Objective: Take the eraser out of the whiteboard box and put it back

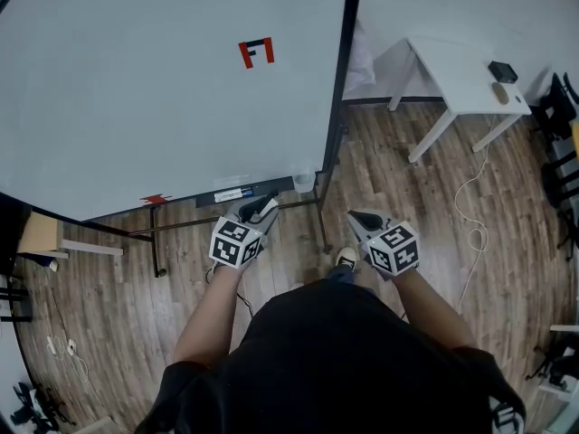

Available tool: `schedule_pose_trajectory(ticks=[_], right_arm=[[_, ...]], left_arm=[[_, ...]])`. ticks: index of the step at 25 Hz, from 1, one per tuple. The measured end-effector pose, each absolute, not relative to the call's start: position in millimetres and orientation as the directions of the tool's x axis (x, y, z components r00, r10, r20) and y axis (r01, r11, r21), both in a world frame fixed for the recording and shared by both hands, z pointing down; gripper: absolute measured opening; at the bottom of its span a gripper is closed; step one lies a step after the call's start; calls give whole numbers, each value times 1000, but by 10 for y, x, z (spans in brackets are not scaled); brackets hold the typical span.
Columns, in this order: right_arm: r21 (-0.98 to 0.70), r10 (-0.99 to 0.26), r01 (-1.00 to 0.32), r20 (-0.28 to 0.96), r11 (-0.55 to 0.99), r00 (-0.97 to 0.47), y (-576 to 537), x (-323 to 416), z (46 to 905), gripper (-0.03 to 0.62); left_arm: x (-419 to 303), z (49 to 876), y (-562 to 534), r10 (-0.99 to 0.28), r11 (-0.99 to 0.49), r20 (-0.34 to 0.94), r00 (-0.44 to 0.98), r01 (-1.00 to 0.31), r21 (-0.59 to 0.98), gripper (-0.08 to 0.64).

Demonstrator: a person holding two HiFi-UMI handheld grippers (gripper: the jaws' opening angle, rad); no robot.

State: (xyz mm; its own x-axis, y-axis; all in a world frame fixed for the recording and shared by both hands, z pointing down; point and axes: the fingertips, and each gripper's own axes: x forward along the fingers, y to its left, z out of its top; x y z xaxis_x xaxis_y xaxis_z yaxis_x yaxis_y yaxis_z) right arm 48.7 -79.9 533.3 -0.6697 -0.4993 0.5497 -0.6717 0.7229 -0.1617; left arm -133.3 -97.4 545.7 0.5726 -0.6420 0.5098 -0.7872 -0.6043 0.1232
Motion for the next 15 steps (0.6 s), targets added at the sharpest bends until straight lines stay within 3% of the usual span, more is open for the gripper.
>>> schedule_pose_trajectory(ticks=[15], right_arm=[[-183,-493,-677,555,713,-670,-722,542,5361,-6]], left_arm=[[-1329,5458,-911,-642,-599,516,568,-791,125,152]])
